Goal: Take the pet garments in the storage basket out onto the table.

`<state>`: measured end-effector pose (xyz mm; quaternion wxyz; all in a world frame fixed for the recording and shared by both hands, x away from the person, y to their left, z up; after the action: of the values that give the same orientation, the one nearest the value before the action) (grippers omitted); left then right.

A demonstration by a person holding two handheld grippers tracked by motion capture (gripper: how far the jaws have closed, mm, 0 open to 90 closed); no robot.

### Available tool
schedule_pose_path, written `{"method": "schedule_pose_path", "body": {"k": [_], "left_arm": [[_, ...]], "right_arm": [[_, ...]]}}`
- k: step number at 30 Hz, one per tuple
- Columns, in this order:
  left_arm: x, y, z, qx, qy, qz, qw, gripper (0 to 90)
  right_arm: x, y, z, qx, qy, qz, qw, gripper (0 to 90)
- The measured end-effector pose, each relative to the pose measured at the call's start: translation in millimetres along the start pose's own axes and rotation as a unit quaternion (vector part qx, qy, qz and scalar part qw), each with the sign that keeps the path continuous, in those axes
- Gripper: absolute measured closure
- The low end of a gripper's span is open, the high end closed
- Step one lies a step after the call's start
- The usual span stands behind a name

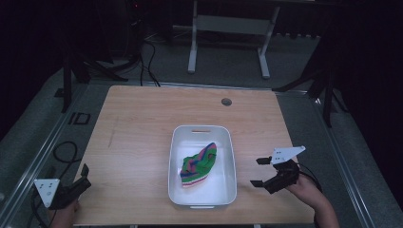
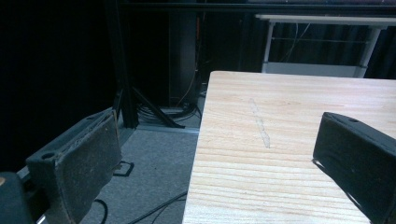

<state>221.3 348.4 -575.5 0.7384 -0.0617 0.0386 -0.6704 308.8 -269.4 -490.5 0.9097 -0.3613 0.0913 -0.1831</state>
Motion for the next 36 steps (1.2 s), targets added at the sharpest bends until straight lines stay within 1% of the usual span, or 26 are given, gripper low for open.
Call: {"method": "schedule_pose_path", "body": {"k": [3, 5, 6, 7, 8, 9, 11, 13, 15, 16, 17, 19, 21, 22, 23, 24, 25, 26, 28, 29, 30, 31, 36], "left_arm": [[0.1, 0.0, 0.0, 0.000, 0.001, 0.000, 1.0000, 1.4], [0.1, -0.1, 0.0, 0.000, 0.001, -0.001, 1.0000, 1.4], [0.1, -0.2, 0.0, 0.001, 0.001, -0.001, 1.0000, 1.3], [0.0, -0.2, 0.0, 0.001, 0.000, -0.001, 1.0000, 1.3], [0.1, -0.2, 0.0, 0.001, 0.001, -0.001, 1.0000, 1.3], [0.1, -0.2, 0.0, 0.001, 0.001, -0.001, 1.0000, 1.3], [0.0, -0.2, 0.0, 0.001, 0.001, -0.002, 1.0000, 1.3], [0.0, -0.2, 0.0, 0.001, 0.000, -0.002, 1.0000, 1.4], [0.1, -0.2, 0.0, 0.001, 0.001, -0.002, 1.0000, 1.4], [0.1, -0.3, 0.0, 0.001, 0.002, -0.002, 1.0000, 1.4], [0.3, -0.2, 0.0, 0.001, 0.002, -0.003, 1.0000, 1.4], [0.2, -0.2, 0.0, 0.001, 0.002, -0.003, 1.0000, 1.4], [0.3, -0.2, 0.0, 0.001, 0.002, -0.003, 1.0000, 1.3], [0.3, -0.2, 0.0, 0.001, 0.002, -0.003, 1.0000, 1.3], [0.3, -0.2, 0.0, 0.001, 0.003, -0.004, 1.0000, 1.4], [0.3, -0.2, 0.0, 0.001, 0.003, -0.004, 1.0000, 1.4], [0.3, -0.2, 0.0, 0.001, 0.003, -0.004, 1.0000, 1.3], [0.3, -0.2, 0.0, 0.001, 0.003, -0.004, 1.0000, 1.3], [0.3, -0.3, 0.0, 0.002, 0.003, -0.004, 1.0000, 1.3], [0.3, -0.3, 0.0, 0.001, 0.003, -0.004, 1.0000, 1.3], [0.3, -0.2, 0.0, 0.002, 0.003, -0.005, 1.0000, 1.3], [0.2, -0.2, 0.0, 0.001, 0.002, -0.005, 1.0000, 1.3], [0.1, -0.3, 0.0, 0.002, 0.002, -0.006, 1.0000, 1.4]], "right_arm": [[-3.5, 1.3, 16.0, -0.001, -0.007, 0.009, 0.9999, 14.2], [-5.0, 3.6, 24.6, -0.003, -0.011, 0.011, 0.9999, 14.1], [-7.4, 7.3, 34.1, -0.009, -0.018, 0.014, 0.9997, 13.7], [-7.4, 7.3, 34.1, -0.009, -0.018, 0.014, 0.9997, 13.7], [-11.1, 12.4, 44.2, -0.010, -0.033, 0.015, 0.9993, 13.1], [-11.1, 12.4, 44.2, -0.010, -0.033, 0.015, 0.9993, 13.1], [-12.6, 16.4, 52.0, -0.007, -0.045, 0.011, 0.9989, 12.9], [-13.7, 21.3, 60.8, -0.002, -0.046, 0.014, 0.9988, 12.9], [-15.6, 27.7, 68.6, -0.007, -0.050, 0.020, 0.9985, 12.6], [-18.2, 32.3, 73.2, -0.010, -0.058, 0.018, 0.9981, 12.5], [-22.2, 40.1, 80.0, -0.014, -0.066, 0.024, 0.9974, 11.8], [-24.1, 43.0, 82.2, -0.016, -0.070, 0.025, 0.9971, 11.8], [-27.9, 53.0, 88.3, -0.029, -0.075, 0.039, 0.9960, 11.7], [-29.7, 57.6, 91.0, -0.032, -0.079, 0.037, 0.9957, 11.8], [-32.5, 67.4, 95.5, -0.047, -0.087, 0.039, 0.9943, 11.8], [-32.5, 67.4, 95.5, -0.047, -0.087, 0.039, 0.9943, 11.8], [-33.9, 71.0, 97.5, -0.048, -0.088, 0.039, 0.9942, 11.8], [-35.3, 76.9, 100.6, -0.057, -0.085, 0.045, 0.9937, 11.8], [-37.1, 84.9, 105.3, -0.061, -0.090, 0.046, 0.9930, 11.8], [-38.8, 93.6, 110.7, -0.066, -0.087, 0.052, 0.9927, 11.8], [-38.8, 93.6, 110.7, -0.066, -0.087, 0.052, 0.9927, 11.8], [-39.5, 98.2, 113.5, -0.068, -0.088, 0.053, 0.9925, 11.8], [-44.2, 122.6, 124.8, -0.094, -0.091, 0.057, 0.9898, 11.8]]}}
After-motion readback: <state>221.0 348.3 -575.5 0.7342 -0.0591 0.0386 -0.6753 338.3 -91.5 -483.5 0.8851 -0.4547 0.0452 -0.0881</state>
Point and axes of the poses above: each handheld gripper's, and its own axes: y roughly forward along the jaws, z roughly out of its top, x roughly to its right, the point moved 3 cm from there along y, roughly forward along the jaws, and after that the axes turned 3 degrees about -z, right-handed, at the moved point
